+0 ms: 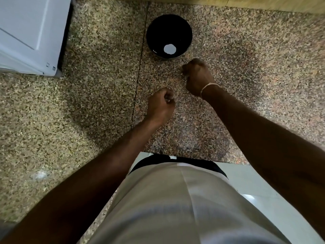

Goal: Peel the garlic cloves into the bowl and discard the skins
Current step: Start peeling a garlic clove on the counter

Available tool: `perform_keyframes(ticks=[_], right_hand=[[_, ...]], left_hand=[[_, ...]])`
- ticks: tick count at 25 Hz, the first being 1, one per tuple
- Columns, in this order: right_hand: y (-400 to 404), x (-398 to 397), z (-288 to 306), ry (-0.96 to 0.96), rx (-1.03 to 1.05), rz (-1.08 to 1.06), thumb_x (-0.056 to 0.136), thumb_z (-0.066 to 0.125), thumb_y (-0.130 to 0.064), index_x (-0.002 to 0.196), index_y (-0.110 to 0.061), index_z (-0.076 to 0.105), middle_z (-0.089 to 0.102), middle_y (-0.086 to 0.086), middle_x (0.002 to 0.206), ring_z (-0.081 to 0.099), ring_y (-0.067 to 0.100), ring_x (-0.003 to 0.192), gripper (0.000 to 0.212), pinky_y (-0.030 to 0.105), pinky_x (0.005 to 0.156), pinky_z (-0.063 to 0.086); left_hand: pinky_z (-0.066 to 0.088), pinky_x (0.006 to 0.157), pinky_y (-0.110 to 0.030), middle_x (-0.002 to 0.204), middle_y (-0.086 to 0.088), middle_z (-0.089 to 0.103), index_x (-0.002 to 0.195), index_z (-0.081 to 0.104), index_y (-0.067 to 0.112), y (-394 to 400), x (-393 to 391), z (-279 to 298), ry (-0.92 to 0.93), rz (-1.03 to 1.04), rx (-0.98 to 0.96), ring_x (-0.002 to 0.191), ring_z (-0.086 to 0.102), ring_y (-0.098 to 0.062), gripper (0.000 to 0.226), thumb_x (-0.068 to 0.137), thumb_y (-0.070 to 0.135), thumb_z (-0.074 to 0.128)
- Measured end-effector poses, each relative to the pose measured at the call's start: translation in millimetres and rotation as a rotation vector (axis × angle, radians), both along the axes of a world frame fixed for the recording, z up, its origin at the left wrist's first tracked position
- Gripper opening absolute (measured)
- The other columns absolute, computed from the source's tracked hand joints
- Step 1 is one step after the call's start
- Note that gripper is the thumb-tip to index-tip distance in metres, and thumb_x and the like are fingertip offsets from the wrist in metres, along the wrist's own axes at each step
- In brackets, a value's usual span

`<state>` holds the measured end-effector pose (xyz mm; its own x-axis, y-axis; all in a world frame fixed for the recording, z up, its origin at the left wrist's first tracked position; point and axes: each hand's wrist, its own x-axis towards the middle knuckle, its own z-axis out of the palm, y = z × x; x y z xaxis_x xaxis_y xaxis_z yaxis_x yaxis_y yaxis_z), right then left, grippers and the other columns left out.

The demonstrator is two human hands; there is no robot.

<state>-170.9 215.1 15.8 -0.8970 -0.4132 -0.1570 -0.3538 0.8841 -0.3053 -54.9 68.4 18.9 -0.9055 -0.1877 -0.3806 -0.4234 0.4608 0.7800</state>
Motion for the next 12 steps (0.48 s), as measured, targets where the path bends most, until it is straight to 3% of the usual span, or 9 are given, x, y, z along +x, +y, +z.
perform_keyframes(ticks=[5, 10, 12], right_hand=[[7.4, 38.1, -2.5, 0.092, 0.001, 0.073, 0.097, 0.056, -0.005, 0.131, -0.007, 0.064, 0.056, 0.015, 0.129, 0.050, 0.032, 0.117, 0.035, 0.044, 0.091, 0.056], [22.4, 106.2, -4.2, 0.012, -0.062, 0.184, 0.090, 0.059, 0.006, 0.124, -0.007, 0.068, 0.060, 0.010, 0.124, 0.053, 0.026, 0.113, 0.038, 0.034, 0.083, 0.057], [26.7, 121.7, -3.9, -0.030, -0.117, 0.120, 0.087, 0.056, 0.012, 0.123, -0.005, 0.070, 0.063, 0.012, 0.122, 0.056, 0.029, 0.111, 0.043, 0.038, 0.083, 0.058]], left_hand=[[0.061, 0.079, -0.029, 0.100, 0.001, 0.074, 0.108, 0.071, 0.012, -4.0, 12.6, -6.8, -0.043, 0.009, -0.010, 0.091, 0.071, -0.015, 0.018, 0.092, 0.006, 0.072], [0.051, 0.066, -0.008, 0.099, 0.007, 0.073, 0.112, 0.071, 0.017, -1.3, 28.7, -11.7, -0.038, -0.056, -0.068, 0.086, 0.068, -0.006, 0.020, 0.095, 0.007, 0.070], [0.048, 0.066, -0.005, 0.103, 0.005, 0.073, 0.116, 0.071, 0.015, 0.4, 31.8, -13.1, -0.016, -0.097, -0.133, 0.086, 0.066, -0.006, 0.023, 0.095, 0.007, 0.071]])
